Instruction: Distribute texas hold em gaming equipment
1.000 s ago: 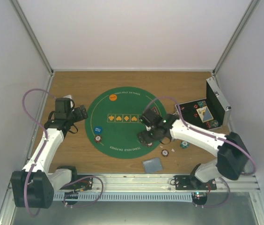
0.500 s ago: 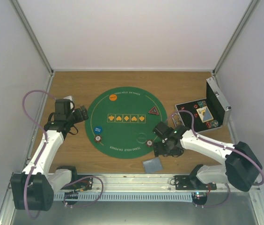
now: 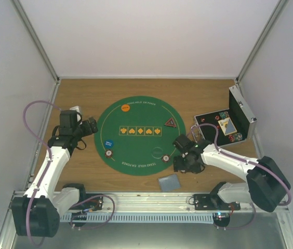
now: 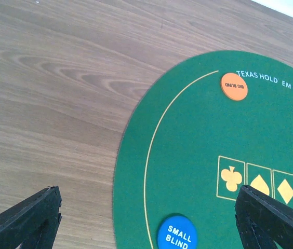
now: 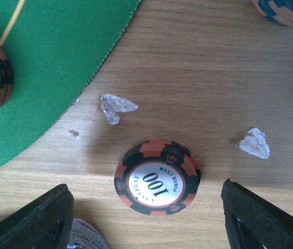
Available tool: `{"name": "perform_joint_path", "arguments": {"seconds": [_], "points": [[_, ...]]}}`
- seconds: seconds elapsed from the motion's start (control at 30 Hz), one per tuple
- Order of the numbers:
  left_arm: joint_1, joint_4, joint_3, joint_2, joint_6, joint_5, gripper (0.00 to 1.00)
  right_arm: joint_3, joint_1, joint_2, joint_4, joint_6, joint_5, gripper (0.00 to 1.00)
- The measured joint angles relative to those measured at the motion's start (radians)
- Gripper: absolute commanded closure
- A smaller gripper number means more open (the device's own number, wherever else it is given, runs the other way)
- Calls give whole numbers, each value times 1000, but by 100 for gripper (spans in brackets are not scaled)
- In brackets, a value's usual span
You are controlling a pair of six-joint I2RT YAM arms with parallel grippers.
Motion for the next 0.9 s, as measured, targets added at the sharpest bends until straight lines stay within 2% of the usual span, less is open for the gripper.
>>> {"name": "perform_joint_path", "arguments": {"seconds": [0.43, 0.9], "points": [[0, -1, -3, -2, 0, 10, 8, -39, -3, 23, 46, 15, 3, 31], [0, -3, -16, -7, 0, 13, 8, -25, -4, 59, 25, 13, 24, 44]]}}
